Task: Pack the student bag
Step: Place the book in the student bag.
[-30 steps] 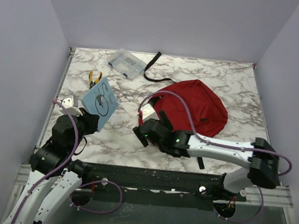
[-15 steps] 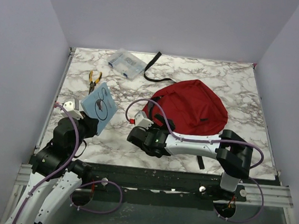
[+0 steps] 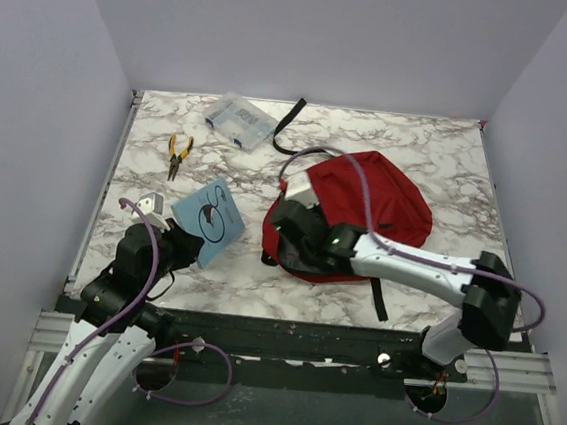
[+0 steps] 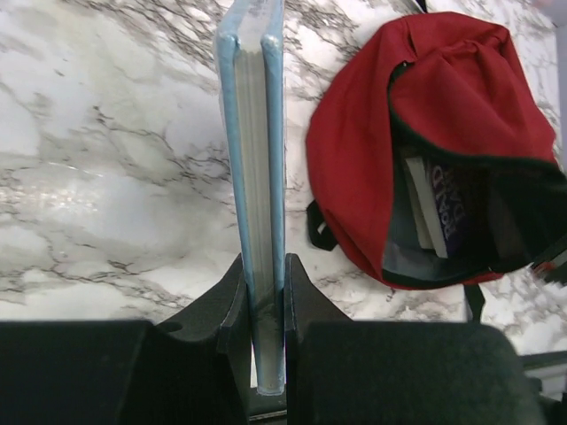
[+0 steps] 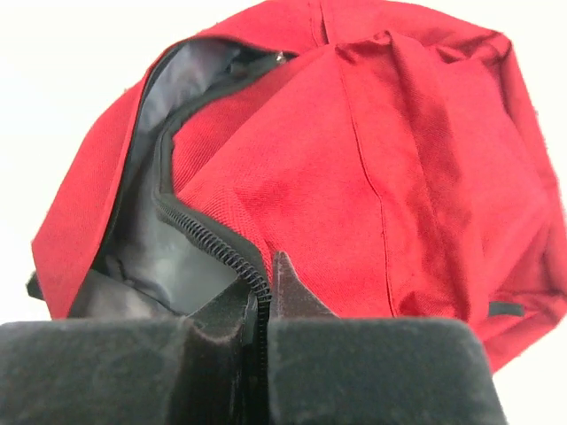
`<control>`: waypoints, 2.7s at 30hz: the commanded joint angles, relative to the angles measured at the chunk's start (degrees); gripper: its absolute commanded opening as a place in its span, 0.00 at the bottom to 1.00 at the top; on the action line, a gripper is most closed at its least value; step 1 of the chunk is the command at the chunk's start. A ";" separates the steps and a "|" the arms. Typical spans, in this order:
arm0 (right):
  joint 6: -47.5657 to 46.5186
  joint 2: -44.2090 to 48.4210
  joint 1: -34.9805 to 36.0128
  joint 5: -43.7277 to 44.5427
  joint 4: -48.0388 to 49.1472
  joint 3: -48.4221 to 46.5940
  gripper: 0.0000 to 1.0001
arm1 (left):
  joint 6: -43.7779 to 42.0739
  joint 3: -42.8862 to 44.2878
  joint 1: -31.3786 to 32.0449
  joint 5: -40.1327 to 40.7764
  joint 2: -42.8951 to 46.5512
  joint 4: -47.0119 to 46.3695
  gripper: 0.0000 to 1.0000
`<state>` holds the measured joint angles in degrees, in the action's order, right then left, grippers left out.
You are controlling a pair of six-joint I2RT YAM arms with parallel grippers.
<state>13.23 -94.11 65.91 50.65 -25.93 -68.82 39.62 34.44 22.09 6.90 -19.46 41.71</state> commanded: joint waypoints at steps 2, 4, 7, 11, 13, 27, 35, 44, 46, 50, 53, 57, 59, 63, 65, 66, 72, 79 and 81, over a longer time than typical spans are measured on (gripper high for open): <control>9.92 12.79 -11.52 -24.67 7.88 5.71 0.01 | 6.60 -1.87 -0.46 -11.86 -0.76 -12.21 0.00; 11.43 15.94 -14.36 -30.17 10.18 8.54 0.01 | 8.02 -3.07 -0.56 -16.55 -2.01 -16.36 0.00; 13.57 18.75 -17.41 -35.48 11.84 10.84 0.01 | 11.00 -4.31 -0.81 -24.05 -4.48 -22.64 0.00; 17.15 20.13 -21.21 -41.67 13.54 12.96 0.00 | 17.86 -7.17 -1.55 -33.34 -8.16 -32.29 0.00; 18.46 20.53 -22.11 -43.63 14.50 13.74 0.01 | 21.37 -8.37 -1.82 -36.03 -9.74 -35.72 0.00; 21.30 23.34 -22.72 -43.66 17.34 13.14 0.01 | 37.79 -14.65 -2.31 -38.96 -9.22 -40.89 0.00; 21.06 24.32 -22.85 -40.55 16.87 12.72 0.01 | 38.69 -15.43 -2.66 -33.18 -2.07 -31.79 0.00; 22.08 22.77 -22.94 -42.14 18.29 12.35 0.01 | 40.22 -14.79 -2.64 -39.33 -5.00 -33.45 0.00; 22.30 22.62 -22.93 -42.76 18.45 12.38 0.01 | 40.53 -14.66 -2.66 -39.82 -5.54 -33.84 0.00; 22.25 22.22 -22.94 -43.26 18.48 12.29 0.01 | 41.99 -15.52 -2.58 -42.36 -8.60 -40.14 0.00; 22.35 22.12 -22.93 -43.78 18.39 12.14 0.01 | 41.98 -15.03 -2.49 -42.51 -11.46 -43.41 0.00; 22.80 22.15 -22.93 -45.05 18.89 12.37 0.01 | 42.13 -13.75 -1.57 -42.40 -16.55 -48.22 0.00; 22.99 22.13 -22.93 -45.74 19.10 12.38 0.01 | 42.83 -13.51 -0.40 -42.41 -19.73 -51.64 0.00; 22.98 22.06 -22.94 -47.71 19.92 12.90 0.01 | 42.70 -12.51 3.57 -37.65 -24.79 -57.16 0.00; 22.94 22.07 -22.98 -48.48 20.22 13.31 0.00 | 42.03 -11.64 6.02 -34.39 -27.27 -60.22 0.00; 22.89 22.13 -22.98 -48.80 20.26 13.49 0.01 | 41.27 -10.94 7.55 -32.39 -28.60 -61.29 0.00; 22.55 22.99 -22.93 -52.51 20.92 14.57 0.02 | 36.29 -7.70 14.67 -15.80 -35.80 -65.29 0.00; 22.11 24.59 -22.93 -51.69 18.40 14.45 0.02 | 35.06 -4.54 15.03 -14.74 -43.37 -71.09 0.00; 22.02 25.30 -22.94 -51.55 18.42 14.90 0.02 | 33.12 -4.75 15.09 -13.97 -42.23 -70.91 0.00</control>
<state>34.44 -71.79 42.24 3.14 -10.72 -53.76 76.60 26.70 36.88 -12.78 -63.16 -19.49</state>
